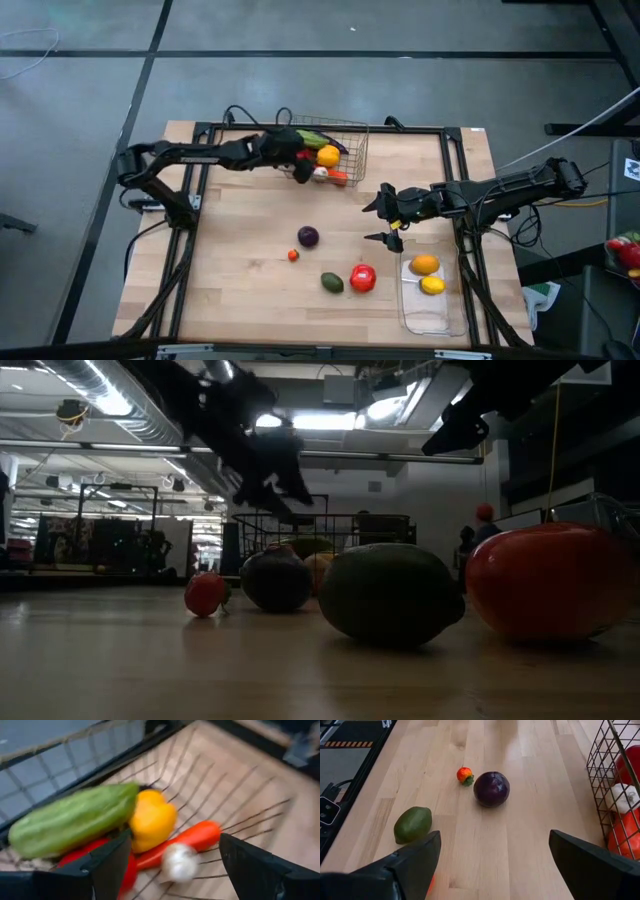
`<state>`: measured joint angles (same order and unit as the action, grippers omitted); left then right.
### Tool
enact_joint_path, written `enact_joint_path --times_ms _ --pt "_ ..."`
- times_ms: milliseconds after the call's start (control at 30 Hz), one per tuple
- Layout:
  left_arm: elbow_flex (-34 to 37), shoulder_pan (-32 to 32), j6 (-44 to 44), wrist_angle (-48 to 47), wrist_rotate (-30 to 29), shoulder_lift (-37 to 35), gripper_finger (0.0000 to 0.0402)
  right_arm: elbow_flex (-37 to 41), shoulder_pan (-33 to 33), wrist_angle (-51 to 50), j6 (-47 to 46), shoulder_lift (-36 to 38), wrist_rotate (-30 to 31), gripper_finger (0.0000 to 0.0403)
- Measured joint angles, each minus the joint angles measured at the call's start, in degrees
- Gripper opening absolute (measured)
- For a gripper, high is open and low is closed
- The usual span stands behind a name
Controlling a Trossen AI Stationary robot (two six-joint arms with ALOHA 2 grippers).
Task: Sort produce into baskets
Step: Put the red tomato into the transparent bin
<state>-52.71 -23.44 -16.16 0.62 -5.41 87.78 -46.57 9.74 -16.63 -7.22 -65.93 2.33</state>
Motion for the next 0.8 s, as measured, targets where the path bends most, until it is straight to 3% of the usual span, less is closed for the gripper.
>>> enact_joint_path --times_ms 233,400,567,667,800 --pt "0.0 2.6 0.0 -0.7 4.2 -11.7 0.0299 0.0 0.0 0.1 0.0 0.0 0.0 0.0367" --pt "0.0 6.6 1.4 -7.7 4.1 -21.0 0.0299 0.0 0.0 0.0 0.0 0.0 0.0 0.0367" --pt "1.3 12.1 1.4 -13.9 -1.4 -29.9 0.0299 0.0 0.0 0.1 0.2 0.0 0.1 0.0367" --pt "5.4 15.2 1.3 -14.2 -5.1 -36.5 0.0299 0.0 0.0 0.1 0.2 0.0 0.1 0.0367" --pt "12.3 19.1 1.5 -14.2 -5.6 -46.2 0.0299 0.0 0.0 0.1 0.2 0.0 0.1 0.0367"
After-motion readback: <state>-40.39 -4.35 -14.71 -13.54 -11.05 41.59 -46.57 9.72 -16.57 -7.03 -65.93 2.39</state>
